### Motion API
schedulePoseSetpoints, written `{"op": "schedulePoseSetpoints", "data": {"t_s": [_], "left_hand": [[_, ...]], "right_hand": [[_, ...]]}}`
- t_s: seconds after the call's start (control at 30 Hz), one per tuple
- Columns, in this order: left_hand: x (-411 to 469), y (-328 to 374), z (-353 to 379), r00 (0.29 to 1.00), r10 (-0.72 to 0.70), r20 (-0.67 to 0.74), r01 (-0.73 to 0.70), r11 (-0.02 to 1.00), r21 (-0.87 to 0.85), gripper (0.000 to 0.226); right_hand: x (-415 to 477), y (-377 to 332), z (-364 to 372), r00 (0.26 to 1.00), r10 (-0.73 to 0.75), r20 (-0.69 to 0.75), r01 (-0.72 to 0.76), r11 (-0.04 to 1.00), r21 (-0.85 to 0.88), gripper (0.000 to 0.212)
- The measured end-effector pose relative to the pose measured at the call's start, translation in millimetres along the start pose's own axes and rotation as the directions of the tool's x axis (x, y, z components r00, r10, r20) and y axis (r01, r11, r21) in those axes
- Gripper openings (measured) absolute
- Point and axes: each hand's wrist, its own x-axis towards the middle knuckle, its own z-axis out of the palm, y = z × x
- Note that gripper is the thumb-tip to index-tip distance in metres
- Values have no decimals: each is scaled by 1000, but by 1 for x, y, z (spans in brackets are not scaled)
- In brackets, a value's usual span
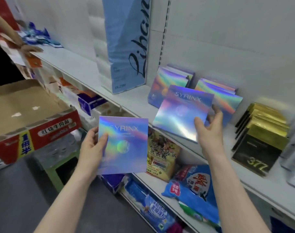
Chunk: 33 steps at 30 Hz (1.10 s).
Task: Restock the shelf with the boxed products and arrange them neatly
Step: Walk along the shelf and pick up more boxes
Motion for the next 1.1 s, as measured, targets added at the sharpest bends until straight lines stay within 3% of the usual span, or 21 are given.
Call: {"op": "schedulePoseSetpoints", "data": {"t_s": [0.1, 0.27, 0.43, 0.57, 0.7, 0.77, 0.83, 0.93, 1.0, 1.1], "left_hand": [[35, 0, 1, 1000, 18, 7, -18, 1000, -8, 29], [85, 6, 4, 998, 59, 23, -58, 998, -27, 24], [126, 0, 7, 996, 71, 47, -69, 997, -39, 22], [155, -7, 14, 992, 45, 120, -39, 998, -51, 26], [180, -10, 24, 977, 18, 214, -3, 997, -72, 26], [187, -8, 29, 958, 8, 286, 14, 997, -75, 21], [195, -7, 36, 927, 6, 374, 19, 998, -63, 17], [201, -2, 53, 869, 23, 494, 14, 997, -71, 26], [202, 1, 67, 829, 49, 557, 6, 995, -98, 29], [202, 3, 93, 740, 96, 665, 3, 989, -147, 31]], "right_hand": [[40, -1, 37, 991, -123, 52, 129, 982, -137, 86], [83, 12, 94, 960, -263, 95, 280, 879, -386, 100], [91, 39, 114, 978, -192, 77, 189, 676, -712, 90], [104, 38, 120, 975, -204, 86, 187, 544, -818, 81], [105, 27, 123, 992, -115, 51, 97, 437, -894, 71], [104, 18, 125, 985, -171, 30, 111, 490, -865, 54], [100, 3, 129, 961, -273, 47, 223, 664, -714, 37], [88, -27, 132, 953, -174, 247, 268, 864, -426, 22], [83, -35, 128, 932, -34, 361, 206, 869, -449, 22], [83, -36, 104, 947, 8, 322, 161, 854, -495, 33]]}}
